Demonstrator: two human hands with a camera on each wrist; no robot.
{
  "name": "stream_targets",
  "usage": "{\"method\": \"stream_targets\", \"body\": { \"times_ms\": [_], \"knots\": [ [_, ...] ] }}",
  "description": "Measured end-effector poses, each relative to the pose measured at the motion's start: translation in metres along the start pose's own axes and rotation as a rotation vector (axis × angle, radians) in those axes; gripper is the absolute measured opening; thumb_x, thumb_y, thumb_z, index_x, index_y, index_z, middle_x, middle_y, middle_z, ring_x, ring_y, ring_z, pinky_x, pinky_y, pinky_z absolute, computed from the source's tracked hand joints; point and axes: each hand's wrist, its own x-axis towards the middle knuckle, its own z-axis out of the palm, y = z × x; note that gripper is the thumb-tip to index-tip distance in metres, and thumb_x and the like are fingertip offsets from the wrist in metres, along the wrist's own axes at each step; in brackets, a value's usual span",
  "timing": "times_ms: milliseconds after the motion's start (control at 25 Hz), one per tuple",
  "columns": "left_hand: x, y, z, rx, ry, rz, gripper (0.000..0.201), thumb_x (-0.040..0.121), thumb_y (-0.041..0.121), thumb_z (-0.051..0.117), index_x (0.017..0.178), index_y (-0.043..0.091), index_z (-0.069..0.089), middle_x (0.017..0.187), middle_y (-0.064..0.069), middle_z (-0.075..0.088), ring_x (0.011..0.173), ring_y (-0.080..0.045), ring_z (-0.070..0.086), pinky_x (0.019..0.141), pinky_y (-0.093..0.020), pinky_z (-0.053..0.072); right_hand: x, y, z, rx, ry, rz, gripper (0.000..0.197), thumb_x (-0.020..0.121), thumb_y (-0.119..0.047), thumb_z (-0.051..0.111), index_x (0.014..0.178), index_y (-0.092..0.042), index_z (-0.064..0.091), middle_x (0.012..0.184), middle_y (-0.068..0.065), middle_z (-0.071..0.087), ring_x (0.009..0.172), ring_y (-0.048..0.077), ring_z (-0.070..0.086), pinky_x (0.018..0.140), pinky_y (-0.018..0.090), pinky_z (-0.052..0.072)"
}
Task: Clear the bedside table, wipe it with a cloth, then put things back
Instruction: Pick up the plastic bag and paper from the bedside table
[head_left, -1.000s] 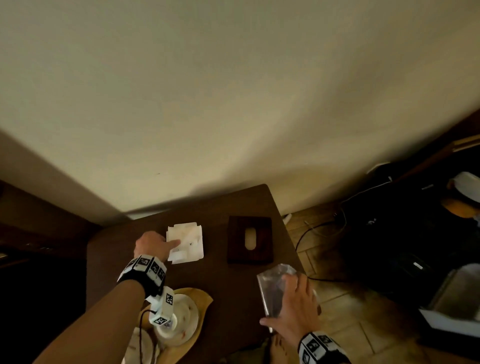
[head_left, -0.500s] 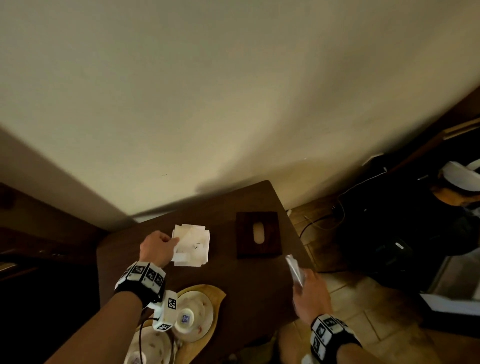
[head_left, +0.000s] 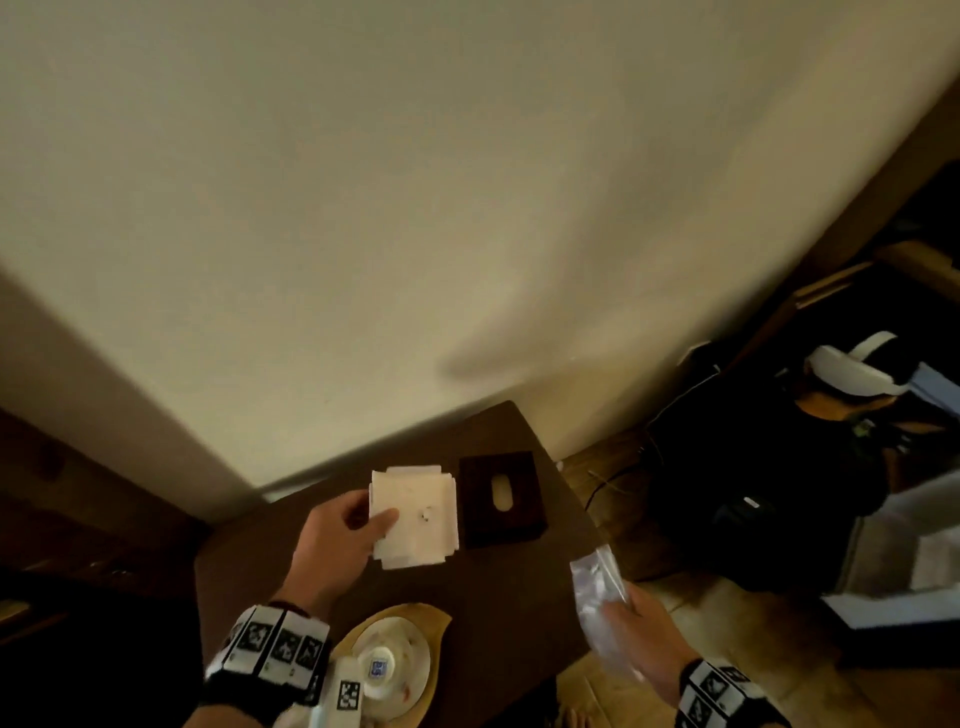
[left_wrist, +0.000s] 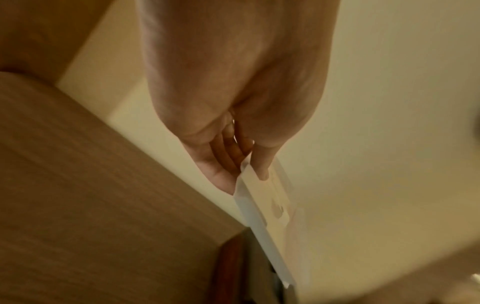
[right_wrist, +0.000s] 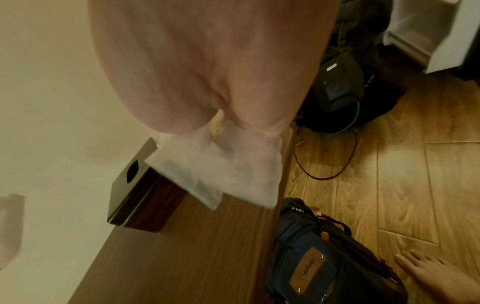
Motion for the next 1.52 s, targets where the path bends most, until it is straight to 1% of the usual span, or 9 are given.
{"method": "stream_targets", "body": {
  "times_ms": [240,520,600,720,840,920,1040,1240,1520],
  "knots": [
    [-0.038,0.088,0.099,0.163,-0.321,0.290,0.022,0.100,0.045,0.061,0.120,0.036,0.063,0.111,0.013,0.071,0.099,-0.006,0.066,0.076,-0.022,0.049,-0.045,0.077,-0.070,0.079,0.174,0.095,0.020,0.092,-0.022,0.073,0.111,-0.018,0.080,0.099,0.007,0.084,0.087,0.016,0.080,0.083,0.035,0.065],
    [-0.094,0.161,0.306,0.290,-0.854,0.335,0.018,0.101,0.038,0.064,0.118,0.036,0.062,0.110,0.012,0.076,0.099,-0.009,0.074,0.073,-0.026,0.062,-0.125,0.254,-0.176,0.629,0.537,0.418,0.056,0.056,-0.029,0.097,0.102,0.000,0.083,0.099,0.020,0.084,0.092,0.035,0.079,0.088,0.049,0.065],
    [-0.111,0.182,0.377,0.391,-0.937,0.359,0.016,0.099,0.031,0.067,0.115,0.031,0.065,0.104,0.010,0.079,0.093,-0.004,0.076,0.072,-0.021,0.059,-0.155,0.298,-0.206,0.744,0.649,0.464,0.085,0.044,-0.033,0.105,0.118,0.000,0.080,0.113,0.015,0.083,0.100,0.029,0.076,0.086,0.039,0.062],
    [-0.149,0.213,0.503,0.557,-1.044,0.435,0.015,0.098,0.024,0.070,0.112,0.029,0.067,0.099,0.009,0.080,0.090,-0.001,0.075,0.077,-0.020,0.060,-0.199,0.361,-0.249,0.845,0.743,0.530,0.068,0.076,-0.043,0.088,0.130,-0.005,0.074,0.138,0.015,0.072,0.115,0.026,0.066,0.084,0.024,0.054],
    [-0.197,0.234,0.619,0.704,-1.179,0.540,0.013,0.098,0.023,0.069,0.107,0.033,0.068,0.097,0.014,0.080,0.092,0.000,0.075,0.082,-0.026,0.062,-0.237,0.426,-0.284,0.952,0.832,0.590,0.059,0.063,-0.066,0.068,0.094,-0.016,0.073,0.123,0.021,0.077,0.109,0.034,0.071,0.105,0.042,0.056],
    [-0.235,0.250,0.695,0.778,-1.262,0.621,0.009,0.097,0.022,0.069,0.102,0.030,0.070,0.093,0.011,0.080,0.088,0.001,0.074,0.076,-0.027,0.064,-0.265,0.467,-0.309,1.018,0.906,0.613,0.036,0.085,-0.054,0.066,0.078,-0.018,0.068,0.108,0.020,0.075,0.098,0.031,0.066,0.100,0.043,0.054],
    [-0.291,0.277,0.786,0.833,-1.364,0.745,0.007,0.097,0.022,0.070,0.095,0.029,0.070,0.087,0.011,0.078,0.086,-0.002,0.074,0.060,-0.022,0.061,-0.302,0.516,-0.343,1.180,1.042,0.687,0.047,0.113,-0.042,0.042,0.079,-0.022,0.067,0.102,0.015,0.069,0.095,0.029,0.063,0.083,0.036,0.045],
    [-0.357,0.311,0.909,0.905,-1.486,0.838,0.004,0.099,0.021,0.067,0.099,0.022,0.071,0.093,0.001,0.077,0.085,-0.013,0.074,0.056,-0.017,0.057,-0.320,0.581,-0.354,1.259,1.062,0.826,0.048,0.109,-0.044,0.049,0.077,-0.017,0.072,0.074,0.003,0.070,0.070,0.022,0.062,0.071,0.038,0.047],
    [-0.459,0.358,1.130,0.910,-1.645,0.981,0.003,0.097,0.026,0.070,0.097,0.025,0.074,0.092,0.006,0.079,0.084,-0.005,0.074,0.078,-0.037,0.064,-0.351,0.684,-0.454,1.425,1.154,0.965,0.027,0.086,-0.034,0.085,0.110,-0.026,0.077,0.114,0.002,0.079,0.102,0.021,0.068,0.092,0.034,0.048]
  ]
}}
